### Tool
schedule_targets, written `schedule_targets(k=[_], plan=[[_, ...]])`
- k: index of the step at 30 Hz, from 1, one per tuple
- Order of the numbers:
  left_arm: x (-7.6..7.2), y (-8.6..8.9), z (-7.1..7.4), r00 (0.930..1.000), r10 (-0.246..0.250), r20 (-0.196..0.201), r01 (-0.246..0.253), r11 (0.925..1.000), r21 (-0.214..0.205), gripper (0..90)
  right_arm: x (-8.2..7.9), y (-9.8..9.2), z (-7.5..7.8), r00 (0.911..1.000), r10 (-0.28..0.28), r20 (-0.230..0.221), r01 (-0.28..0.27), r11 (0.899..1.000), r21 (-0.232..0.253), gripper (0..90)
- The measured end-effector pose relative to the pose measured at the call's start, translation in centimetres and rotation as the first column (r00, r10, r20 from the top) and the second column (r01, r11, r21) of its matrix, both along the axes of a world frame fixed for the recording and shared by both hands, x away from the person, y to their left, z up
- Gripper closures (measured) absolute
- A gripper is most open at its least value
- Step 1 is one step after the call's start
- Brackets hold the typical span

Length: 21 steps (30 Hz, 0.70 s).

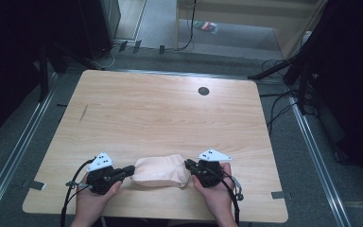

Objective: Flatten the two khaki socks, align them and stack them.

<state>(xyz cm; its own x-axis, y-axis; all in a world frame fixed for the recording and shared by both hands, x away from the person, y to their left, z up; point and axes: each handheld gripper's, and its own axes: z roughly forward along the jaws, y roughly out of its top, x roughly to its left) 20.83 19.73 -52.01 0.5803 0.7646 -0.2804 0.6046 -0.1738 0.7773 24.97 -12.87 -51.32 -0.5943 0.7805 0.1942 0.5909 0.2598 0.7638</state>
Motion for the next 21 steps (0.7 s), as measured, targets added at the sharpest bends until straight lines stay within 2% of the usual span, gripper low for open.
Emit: schedule_targets(k=[1,6,11,16,21], plan=[[-0.1,-0.2,-0.3,1.0000,-0.004,-0.002,0.004,0.9998,0.019,89.7,0.0,0.0,-0.1,1.0000,0.001,0.003,-0.001,1.000,-0.003,85.8],[-0.1,-0.3,-0.8,1.0000,-0.001,-0.001,0.001,0.9986,0.052,89.7,-0.2,0.2,-0.5,0.9999,0.000,0.010,0.000,1.000,-0.021,85.8],[0.4,-0.4,-1.5,0.9995,0.024,0.019,-0.026,0.9928,0.117,89.6,-0.4,0.6,-1.2,1.0000,0.008,-0.001,-0.008,0.999,-0.032,85.8],[0.7,-0.6,-1.9,0.9995,0.019,0.025,-0.023,0.9904,0.136,89.5,-0.4,0.7,-1.5,1.0000,0.007,-0.005,-0.007,0.999,-0.041,85.8],[0.5,-1.2,-1.9,0.9992,-0.007,0.039,0.001,0.9895,0.145,89.4,-0.6,0.2,-1.2,1.0000,-0.009,-0.002,0.008,1.000,-0.018,85.7]])
